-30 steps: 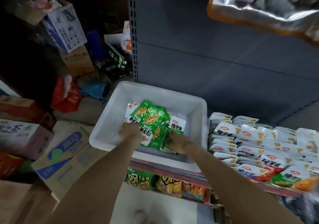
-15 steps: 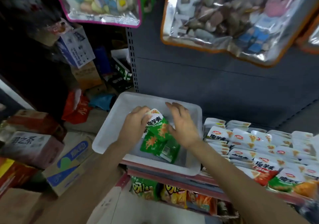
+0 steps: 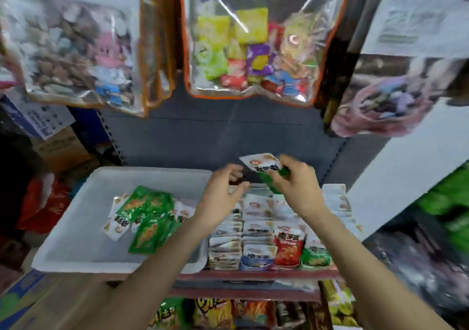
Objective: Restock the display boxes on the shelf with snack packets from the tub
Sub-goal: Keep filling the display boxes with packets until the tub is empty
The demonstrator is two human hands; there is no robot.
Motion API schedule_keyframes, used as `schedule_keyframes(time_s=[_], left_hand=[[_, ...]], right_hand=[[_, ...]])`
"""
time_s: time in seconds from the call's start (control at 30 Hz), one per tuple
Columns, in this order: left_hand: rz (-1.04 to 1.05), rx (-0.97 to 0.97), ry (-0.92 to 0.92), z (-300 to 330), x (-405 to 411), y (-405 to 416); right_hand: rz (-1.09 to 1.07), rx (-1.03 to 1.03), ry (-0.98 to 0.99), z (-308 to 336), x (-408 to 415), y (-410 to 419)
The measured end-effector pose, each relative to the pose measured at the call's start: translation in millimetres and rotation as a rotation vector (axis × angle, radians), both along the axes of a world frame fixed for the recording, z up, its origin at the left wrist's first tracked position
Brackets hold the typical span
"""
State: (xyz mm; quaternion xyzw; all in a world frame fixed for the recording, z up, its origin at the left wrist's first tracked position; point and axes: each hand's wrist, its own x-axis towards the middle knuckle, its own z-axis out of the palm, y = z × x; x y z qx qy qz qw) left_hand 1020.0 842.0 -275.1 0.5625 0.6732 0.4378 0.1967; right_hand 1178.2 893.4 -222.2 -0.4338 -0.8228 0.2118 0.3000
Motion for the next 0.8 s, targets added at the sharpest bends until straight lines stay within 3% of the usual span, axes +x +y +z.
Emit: schedule_keyframes(time_s=[0.2,0.37,0.47,0.57,0.7,0.8], left_hand=[[-0.394,-0.143,0.485,-6,93,27],[-0.575,-0.463,0.753,-27,136,49],[-0.534,-0.524,0.798,-34,144,54],[-0.457,-0.408,0.81,-35,149,52],[-0.459,-0.361,0.751,-40,149,43],[-0.441,-0.344,0.736,-39,148,39]], right_hand=[[-0.093,-0.035,0.011,-13,97,39],[-0.136,-0.243,0.315,-36,144,62],[-0.14,-0.374,0.475,-46,157,68],[-0.095,-0.461,0.57,-50,162,72],[-0.067,-0.545,0.503,-60,157,83],[-0.007,-0.55,0.306,-73,152,90]])
